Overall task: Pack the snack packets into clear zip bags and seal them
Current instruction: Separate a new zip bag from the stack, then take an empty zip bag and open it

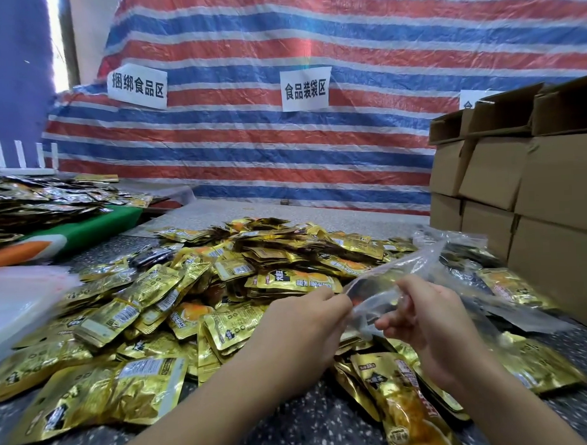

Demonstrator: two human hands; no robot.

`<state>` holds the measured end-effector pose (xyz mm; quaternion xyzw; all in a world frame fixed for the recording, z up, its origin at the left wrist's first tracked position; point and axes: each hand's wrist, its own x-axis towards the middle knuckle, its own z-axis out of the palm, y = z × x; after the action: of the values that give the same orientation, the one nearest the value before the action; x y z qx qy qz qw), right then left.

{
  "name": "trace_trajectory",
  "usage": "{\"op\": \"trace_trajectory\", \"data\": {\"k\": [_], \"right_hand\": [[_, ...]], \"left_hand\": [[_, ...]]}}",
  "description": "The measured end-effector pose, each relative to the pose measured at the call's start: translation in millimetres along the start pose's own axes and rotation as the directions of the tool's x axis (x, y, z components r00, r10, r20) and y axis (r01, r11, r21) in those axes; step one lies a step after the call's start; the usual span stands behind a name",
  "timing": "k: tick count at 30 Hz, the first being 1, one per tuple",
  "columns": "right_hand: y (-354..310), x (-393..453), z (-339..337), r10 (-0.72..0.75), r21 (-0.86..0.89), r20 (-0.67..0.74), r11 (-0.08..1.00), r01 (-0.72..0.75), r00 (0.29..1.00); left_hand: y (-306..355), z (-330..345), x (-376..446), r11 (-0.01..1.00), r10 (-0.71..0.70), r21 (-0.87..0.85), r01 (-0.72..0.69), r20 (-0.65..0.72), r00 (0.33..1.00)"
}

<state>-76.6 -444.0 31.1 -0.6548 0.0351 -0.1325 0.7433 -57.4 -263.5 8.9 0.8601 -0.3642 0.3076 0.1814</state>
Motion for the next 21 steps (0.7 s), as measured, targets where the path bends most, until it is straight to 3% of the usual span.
{"op": "trace_trajectory", "data": {"k": [3, 6, 9, 12, 15, 18, 21], "right_hand": [[-4, 4, -8, 0.025, -0.028, -0.079, 0.999, -0.027, 0.997], [-7, 12, -20, -0.079, -0.124, -0.192, 0.991, 0.056, 0.978], [-4, 14, -23, -0.301, -0.222, -0.212, 0.941, 0.254, 0.930], [-4, 15, -21, -0.353, -0.231, -0.080, 0.916, 0.327, 0.932], [-7, 11, -15, -0.277, -0.075, 0.224, 0.951, 0.300, 0.934], [-6, 4, -8, -0.201, -0.005, 0.357, 0.976, 0.217, 0.912], [-6, 2, -6, -0.160, -0.048, 0.376, 0.980, 0.192, 0.913]], "left_hand": [[-2, -9, 4, 1.000, 0.021, -0.013, -0.022, -0.118, 0.993], [-8, -18, 5, 0.998, 0.053, -0.019, -0.061, -0.276, 0.960], [-9, -19, 4, 0.956, -0.048, -0.289, -0.044, -0.304, 0.951], [-8, -24, 7, 0.765, -0.284, -0.641, 0.064, -0.246, 0.927], [-15, -34, 12, 0.486, -0.462, -0.862, 0.140, -0.118, 0.879], [-24, -38, 16, 0.255, -0.553, -0.951, 0.177, 0.007, 0.833], [-33, -40, 17, 0.209, -0.538, -0.952, 0.225, 0.080, 0.839]]}}
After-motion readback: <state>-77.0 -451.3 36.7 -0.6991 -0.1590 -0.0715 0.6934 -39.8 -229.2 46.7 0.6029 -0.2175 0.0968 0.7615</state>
